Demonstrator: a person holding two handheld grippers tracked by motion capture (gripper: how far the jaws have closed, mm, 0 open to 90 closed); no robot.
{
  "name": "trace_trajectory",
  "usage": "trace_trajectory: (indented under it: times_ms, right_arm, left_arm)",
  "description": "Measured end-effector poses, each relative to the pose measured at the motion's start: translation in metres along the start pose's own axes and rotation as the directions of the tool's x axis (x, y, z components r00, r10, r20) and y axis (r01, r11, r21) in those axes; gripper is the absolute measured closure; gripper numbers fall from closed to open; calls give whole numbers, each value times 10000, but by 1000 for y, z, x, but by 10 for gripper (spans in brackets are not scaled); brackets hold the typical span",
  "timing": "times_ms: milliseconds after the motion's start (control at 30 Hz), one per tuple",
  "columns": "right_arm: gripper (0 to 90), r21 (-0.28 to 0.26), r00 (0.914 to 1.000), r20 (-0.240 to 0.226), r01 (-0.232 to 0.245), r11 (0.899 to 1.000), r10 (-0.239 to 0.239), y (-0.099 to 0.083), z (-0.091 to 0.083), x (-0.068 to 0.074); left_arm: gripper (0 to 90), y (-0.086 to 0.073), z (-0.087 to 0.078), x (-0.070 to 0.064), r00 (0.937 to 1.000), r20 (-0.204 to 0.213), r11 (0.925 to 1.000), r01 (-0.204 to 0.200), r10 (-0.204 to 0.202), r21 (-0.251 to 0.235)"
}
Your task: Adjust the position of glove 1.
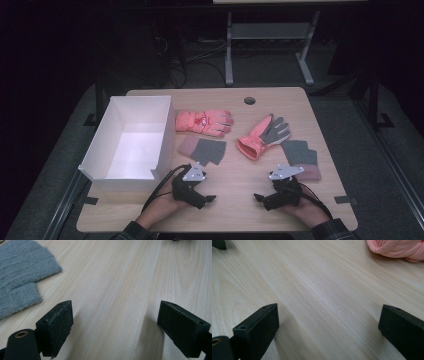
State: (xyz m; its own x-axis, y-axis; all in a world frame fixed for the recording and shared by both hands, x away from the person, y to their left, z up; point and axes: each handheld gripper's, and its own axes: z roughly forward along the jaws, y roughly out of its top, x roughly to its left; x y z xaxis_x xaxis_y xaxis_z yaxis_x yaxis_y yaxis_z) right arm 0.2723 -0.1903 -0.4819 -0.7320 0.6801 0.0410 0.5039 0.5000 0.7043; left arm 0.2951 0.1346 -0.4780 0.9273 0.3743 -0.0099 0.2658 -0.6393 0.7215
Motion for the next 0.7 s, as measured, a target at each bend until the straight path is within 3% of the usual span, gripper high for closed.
trace_trajectory:
  times_ms: [200,400,633,700]
  right_arm:
    - [25,422,9992,-245,318,9986,-308,2,-3,1]
    - [177,788,9982,-594,-37,9969,84,9,-12,-3]
    - [314,457,10000,-2,-31,9990,31,17,-24,-10]
    - [426,306,9996,271,-101,9995,93,21,-28,-15]
  left_arm:
    - [126,0,1,0,9999,-25,9999,107,-107,-70]
    - [125,0,1,-1,9999,-27,9999,113,-113,-64]
    - [125,0,1,0,10000,-41,9999,78,-78,-88]
    - [126,0,1,0,10000,-76,10000,-15,14,-87]
